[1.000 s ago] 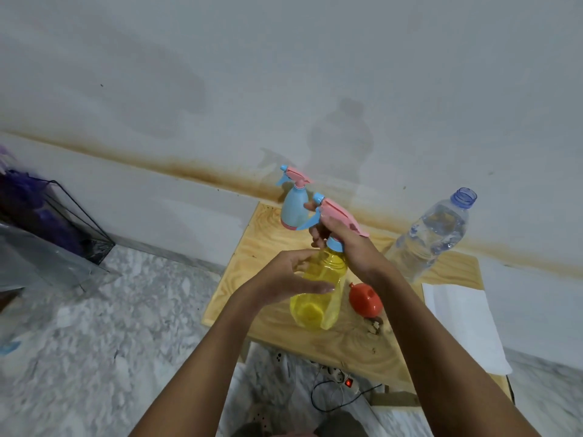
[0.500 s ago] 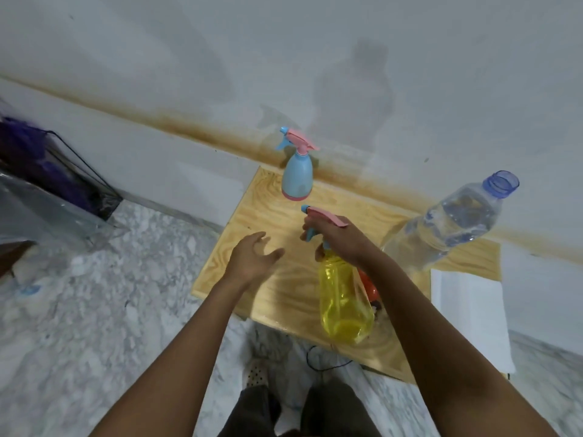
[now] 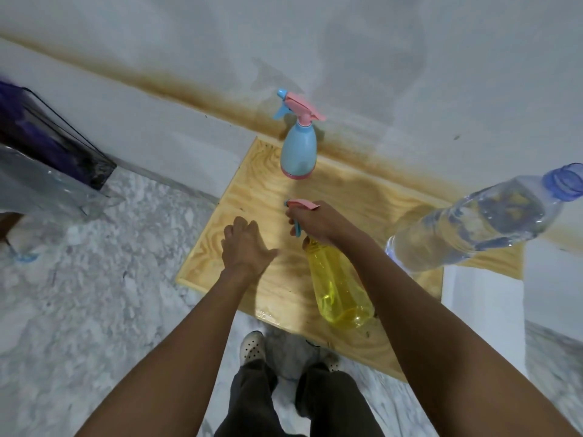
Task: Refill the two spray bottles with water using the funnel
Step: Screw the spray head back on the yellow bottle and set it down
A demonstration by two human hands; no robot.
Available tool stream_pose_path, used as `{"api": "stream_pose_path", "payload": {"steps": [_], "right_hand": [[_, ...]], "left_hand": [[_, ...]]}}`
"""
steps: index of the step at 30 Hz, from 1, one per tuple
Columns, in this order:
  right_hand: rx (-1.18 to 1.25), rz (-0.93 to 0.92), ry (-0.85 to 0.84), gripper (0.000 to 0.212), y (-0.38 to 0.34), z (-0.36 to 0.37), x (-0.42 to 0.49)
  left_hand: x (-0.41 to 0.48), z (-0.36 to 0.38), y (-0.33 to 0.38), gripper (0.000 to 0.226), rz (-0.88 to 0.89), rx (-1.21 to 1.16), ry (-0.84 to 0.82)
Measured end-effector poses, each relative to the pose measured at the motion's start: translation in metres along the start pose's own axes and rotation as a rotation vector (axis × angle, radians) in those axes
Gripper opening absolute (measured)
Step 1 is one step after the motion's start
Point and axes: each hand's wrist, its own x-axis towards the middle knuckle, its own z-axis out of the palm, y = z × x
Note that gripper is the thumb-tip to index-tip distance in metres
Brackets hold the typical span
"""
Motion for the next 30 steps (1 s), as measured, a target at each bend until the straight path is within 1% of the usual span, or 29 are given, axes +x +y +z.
{"api": "stream_pose_path", "payload": {"steps": [1,5,8,12,17,20,22,25,28,30], "right_hand": [[-0.001,-0.001,0.004,0.013,-0.002,-0.001,0.002],[0.038,0.005,0.049,0.022,-0.006,-0.004,0.004],[0.090,-0.009,0.085,0.019,-0.008,-0.003,0.006],[0.062,-0.010,0.096,0.021,-0.008,-0.002,0.011],[-0.010,0.006,0.080,0.033,-0.005,-0.003,0.012],[0.032,0.018,0.091,0.036,0.001,-0.004,0.011],[0.046,0.006,0.102,0.034,0.003,-0.004,0.008],[0.026,-0.022,0.129,0.025,0.003,-0.005,0.003],[0.063,-0.085,0.136,0.022,0.002,-0.008,-0.006],[0.107,-0.161,0.151,0.022,0.001,-0.010,-0.016]], "left_hand": [[0.000,-0.001,0.000,0.073,-0.005,-0.005,-0.007],[-0.001,-0.002,0.003,0.075,-0.015,-0.023,-0.009],[-0.001,-0.002,0.002,0.075,-0.012,-0.018,-0.002],[-0.001,-0.001,0.001,0.076,-0.005,-0.025,0.006],[-0.001,-0.001,0.001,0.077,-0.010,-0.031,0.011],[-0.001,-0.001,0.001,0.076,-0.007,-0.030,0.014],[-0.002,-0.001,0.002,0.076,-0.006,-0.019,0.015],[-0.002,-0.003,0.002,0.076,-0.009,-0.020,0.004],[-0.002,-0.006,0.002,0.070,-0.013,-0.031,-0.045],[-0.003,-0.009,0.002,0.076,0.050,-0.067,-0.097]]}}
